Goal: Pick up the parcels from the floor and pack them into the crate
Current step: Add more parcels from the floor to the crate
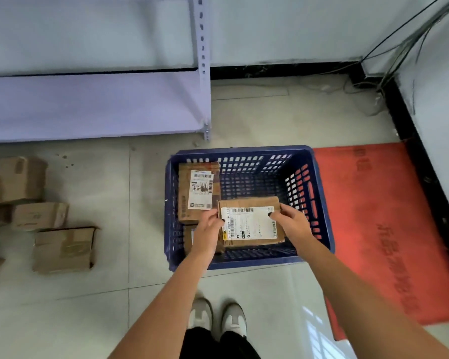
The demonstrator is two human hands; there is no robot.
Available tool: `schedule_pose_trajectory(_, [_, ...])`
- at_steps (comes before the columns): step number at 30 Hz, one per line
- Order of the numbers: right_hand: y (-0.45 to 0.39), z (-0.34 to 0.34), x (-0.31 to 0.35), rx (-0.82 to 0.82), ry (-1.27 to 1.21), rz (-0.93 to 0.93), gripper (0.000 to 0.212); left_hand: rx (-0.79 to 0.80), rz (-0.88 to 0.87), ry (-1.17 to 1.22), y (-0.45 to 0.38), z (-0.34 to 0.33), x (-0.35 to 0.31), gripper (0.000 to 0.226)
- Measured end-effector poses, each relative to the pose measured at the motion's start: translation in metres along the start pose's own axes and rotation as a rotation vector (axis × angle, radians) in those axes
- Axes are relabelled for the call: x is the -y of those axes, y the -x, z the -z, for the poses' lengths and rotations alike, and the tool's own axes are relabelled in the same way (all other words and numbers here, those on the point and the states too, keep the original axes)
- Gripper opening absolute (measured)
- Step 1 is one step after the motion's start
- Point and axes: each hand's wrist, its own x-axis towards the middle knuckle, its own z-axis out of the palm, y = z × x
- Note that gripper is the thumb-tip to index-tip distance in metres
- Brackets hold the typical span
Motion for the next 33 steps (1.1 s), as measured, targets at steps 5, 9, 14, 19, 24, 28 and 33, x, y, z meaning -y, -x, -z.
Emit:
schedule_pose_trajectory(5, [-0.046,0.008,-0.049,-0.067,0.035,-0.059,0.045,0.046,0.065,-0.087,-0.047,-0.032,0.043,0.035])
schedule_pose_trajectory(9, [-0.084,-0.007,-0.086,-0.044,0.107,-0.12,0.055,0.08,0.093,-0.237,-0.085,-0.038,0.074,0.042])
schedule_pose_trajectory(14, [-0.134,-0.027,-0.114,0.017,0.215,-0.177,0.062,0.107,0.28,-0.242,-0.136,-0.037,0.102,0.034])
schedule_pose_trajectory(19, [-0.167,-0.047,-0.121,0.138,0.403,-0.215,0.045,0.072,0.345,-0.329,-0.191,-0.031,0.146,0.059])
schedule_pose_trajectory(24, [-0.181,-0.052,-0.131,0.185,0.484,-0.25,0.051,0.066,0.312,-0.42,-0.182,-0.036,0.126,0.03])
schedule_pose_trajectory(28, [-0.185,-0.058,-0.138,0.153,0.473,-0.269,0.06,0.081,0.285,-0.499,-0.18,-0.043,0.124,0.031])
schedule_pose_trajectory(33, [-0.185,-0.06,-0.146,0.132,0.453,-0.28,0.079,0.055,0.266,-0.654,-0.181,-0.05,0.124,0.04])
